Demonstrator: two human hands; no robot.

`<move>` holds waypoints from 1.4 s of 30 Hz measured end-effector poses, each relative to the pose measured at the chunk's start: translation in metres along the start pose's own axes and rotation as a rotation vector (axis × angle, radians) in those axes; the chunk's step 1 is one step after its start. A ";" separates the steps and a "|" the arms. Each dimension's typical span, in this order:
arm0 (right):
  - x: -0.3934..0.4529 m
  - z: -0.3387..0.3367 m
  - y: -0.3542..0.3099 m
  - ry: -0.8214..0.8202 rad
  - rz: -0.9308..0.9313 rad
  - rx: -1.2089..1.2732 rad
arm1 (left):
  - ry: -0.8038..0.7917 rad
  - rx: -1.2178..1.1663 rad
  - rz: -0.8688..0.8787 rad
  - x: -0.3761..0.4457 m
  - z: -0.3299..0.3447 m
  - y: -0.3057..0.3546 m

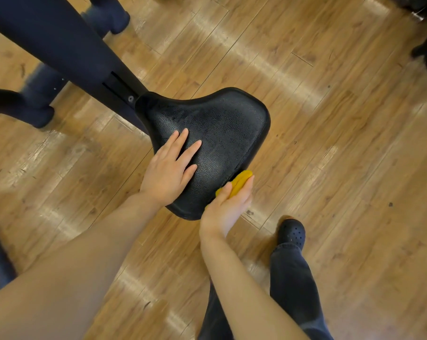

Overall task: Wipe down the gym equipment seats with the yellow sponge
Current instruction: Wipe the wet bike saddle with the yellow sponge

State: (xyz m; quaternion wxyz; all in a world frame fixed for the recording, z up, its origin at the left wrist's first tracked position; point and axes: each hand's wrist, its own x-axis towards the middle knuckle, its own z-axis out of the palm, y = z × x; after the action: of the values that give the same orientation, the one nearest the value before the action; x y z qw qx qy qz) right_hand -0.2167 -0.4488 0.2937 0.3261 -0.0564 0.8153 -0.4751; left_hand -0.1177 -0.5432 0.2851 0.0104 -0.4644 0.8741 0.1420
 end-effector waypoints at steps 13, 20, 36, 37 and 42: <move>-0.024 -0.004 0.018 -0.046 -0.036 -0.084 | -0.036 0.020 -0.008 -0.005 -0.001 0.000; 0.018 -0.028 -0.017 -0.141 -0.328 -0.222 | -0.018 0.030 -0.158 -0.017 -0.004 0.021; 0.085 0.001 -0.077 -0.479 -0.877 -0.843 | -0.015 -0.130 -0.399 -0.021 -0.021 0.039; 0.086 -0.005 -0.079 -0.482 -0.857 -0.827 | 0.005 -0.170 -0.419 -0.018 -0.023 0.042; 0.111 -0.037 -0.091 -0.470 -0.744 -0.837 | 0.138 -0.354 -0.506 0.008 -0.034 0.069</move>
State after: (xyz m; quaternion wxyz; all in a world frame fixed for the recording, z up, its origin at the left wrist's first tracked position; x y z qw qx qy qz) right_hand -0.3446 -0.5159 0.3272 0.2593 -0.5645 0.7647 -0.1711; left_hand -0.1744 -0.5216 0.3327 -0.0947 -0.6704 0.6910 0.2532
